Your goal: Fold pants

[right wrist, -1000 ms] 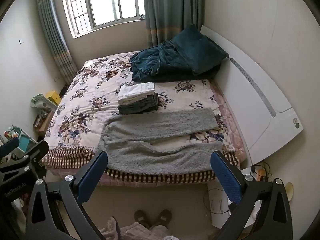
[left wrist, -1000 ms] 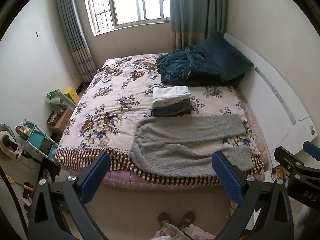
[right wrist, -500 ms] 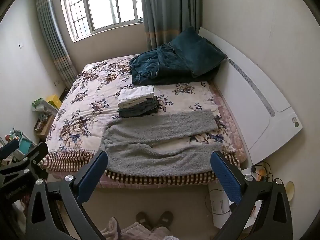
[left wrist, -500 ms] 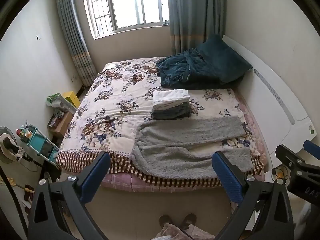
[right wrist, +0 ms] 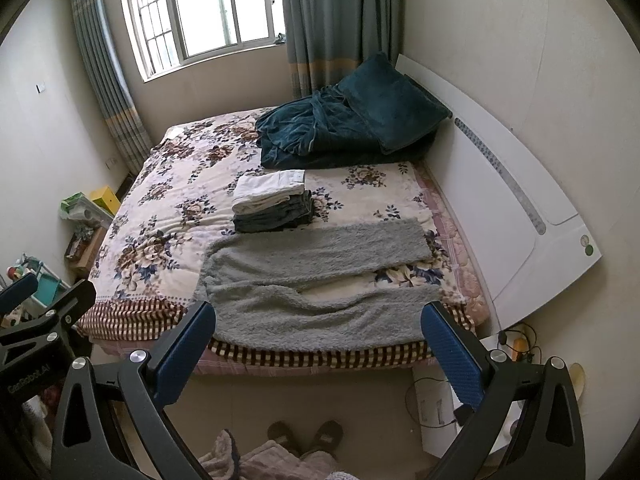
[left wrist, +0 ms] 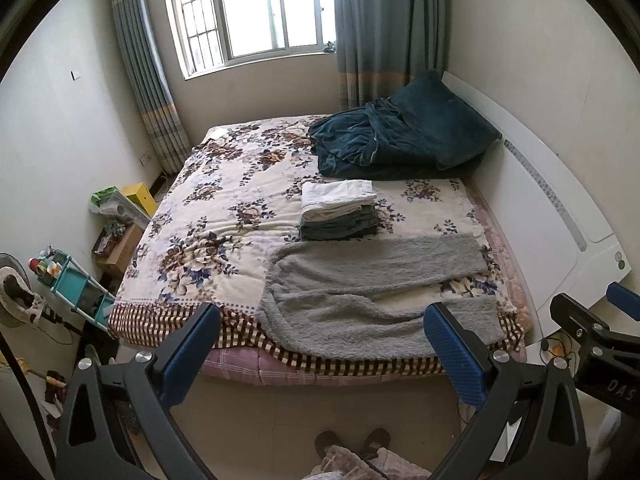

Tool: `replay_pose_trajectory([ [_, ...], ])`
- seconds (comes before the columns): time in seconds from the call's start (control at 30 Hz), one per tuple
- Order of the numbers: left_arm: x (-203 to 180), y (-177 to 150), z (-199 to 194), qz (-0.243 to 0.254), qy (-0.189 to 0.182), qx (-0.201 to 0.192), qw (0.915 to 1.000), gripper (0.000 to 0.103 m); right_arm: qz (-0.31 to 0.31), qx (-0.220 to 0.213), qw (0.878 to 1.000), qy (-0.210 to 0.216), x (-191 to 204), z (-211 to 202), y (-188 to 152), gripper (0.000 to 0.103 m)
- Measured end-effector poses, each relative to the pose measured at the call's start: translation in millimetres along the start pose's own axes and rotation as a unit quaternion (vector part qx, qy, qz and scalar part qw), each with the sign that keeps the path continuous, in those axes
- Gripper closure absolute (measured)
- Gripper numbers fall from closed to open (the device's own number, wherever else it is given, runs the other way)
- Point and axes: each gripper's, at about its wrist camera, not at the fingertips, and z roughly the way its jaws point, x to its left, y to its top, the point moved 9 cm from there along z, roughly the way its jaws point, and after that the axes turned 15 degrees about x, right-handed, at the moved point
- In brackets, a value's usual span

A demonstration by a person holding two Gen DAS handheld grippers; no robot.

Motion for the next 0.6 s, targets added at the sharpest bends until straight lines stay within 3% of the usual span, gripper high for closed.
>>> replay_pose_trajectory([
  [0.6, -0.6, 1.4, -1.5, 0.0, -0.002, -0.001, 1.0, 0.0, -0.001, -0.004, 1.0, 0.0, -3.1, -2.7, 1.6, 0.0],
])
